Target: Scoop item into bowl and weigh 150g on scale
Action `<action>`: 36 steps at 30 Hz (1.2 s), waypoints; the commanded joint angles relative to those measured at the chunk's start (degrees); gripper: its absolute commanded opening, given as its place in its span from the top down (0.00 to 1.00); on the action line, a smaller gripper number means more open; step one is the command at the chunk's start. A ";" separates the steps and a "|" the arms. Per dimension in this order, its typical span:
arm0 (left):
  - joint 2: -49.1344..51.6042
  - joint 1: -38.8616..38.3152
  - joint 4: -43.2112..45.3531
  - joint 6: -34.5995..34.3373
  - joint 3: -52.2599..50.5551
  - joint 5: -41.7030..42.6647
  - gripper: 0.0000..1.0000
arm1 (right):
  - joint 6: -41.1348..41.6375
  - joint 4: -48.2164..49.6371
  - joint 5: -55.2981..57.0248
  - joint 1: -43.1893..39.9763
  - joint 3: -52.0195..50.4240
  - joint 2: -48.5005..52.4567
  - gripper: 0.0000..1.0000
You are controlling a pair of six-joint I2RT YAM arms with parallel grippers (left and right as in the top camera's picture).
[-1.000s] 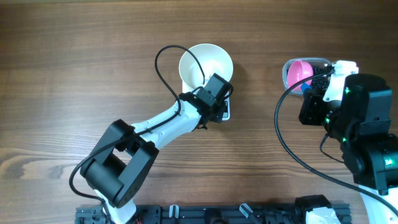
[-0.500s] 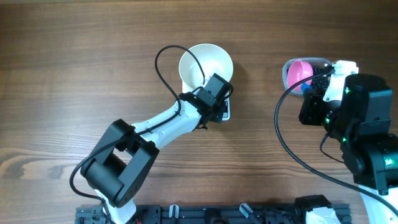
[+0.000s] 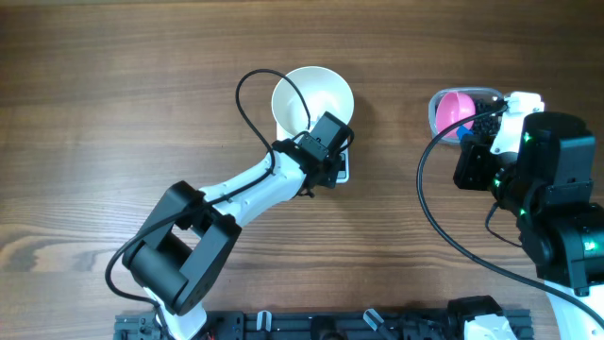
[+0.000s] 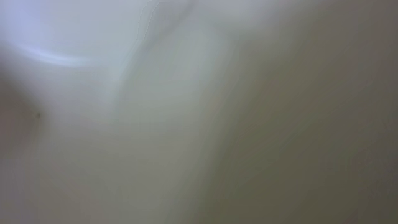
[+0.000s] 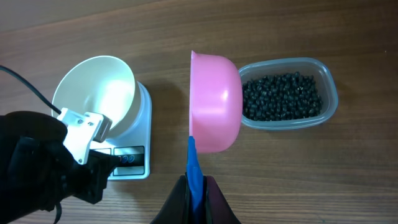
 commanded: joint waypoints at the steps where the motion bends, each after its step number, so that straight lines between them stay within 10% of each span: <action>1: -2.49 -0.20 -3.21 0.72 -0.94 -1.09 0.96 | 1.03 0.83 -0.70 -0.28 0.83 0.04 0.95; 13: -24.28 0.15 -18.12 0.76 -0.92 1.84 0.92 | 2.03 2.97 -0.70 -0.28 0.83 0.04 0.96; 14: -26.60 0.28 -19.54 0.79 -0.92 1.79 0.83 | 2.05 3.13 -0.72 -0.28 0.83 0.04 0.96; 17: -33.29 1.03 -24.26 0.94 -0.94 0.09 0.00 | 1.81 3.85 -0.70 -0.28 0.83 0.04 0.96; 24: -41.66 1.53 -34.07 -1.49 -0.94 -2.71 0.00 | 1.70 7.10 -0.70 -0.28 0.83 0.04 0.96; 36: -43.10 16.65 -40.70 27.65 5.51 14.32 0.00 | 0.33 6.25 -0.70 -0.28 0.83 0.04 0.96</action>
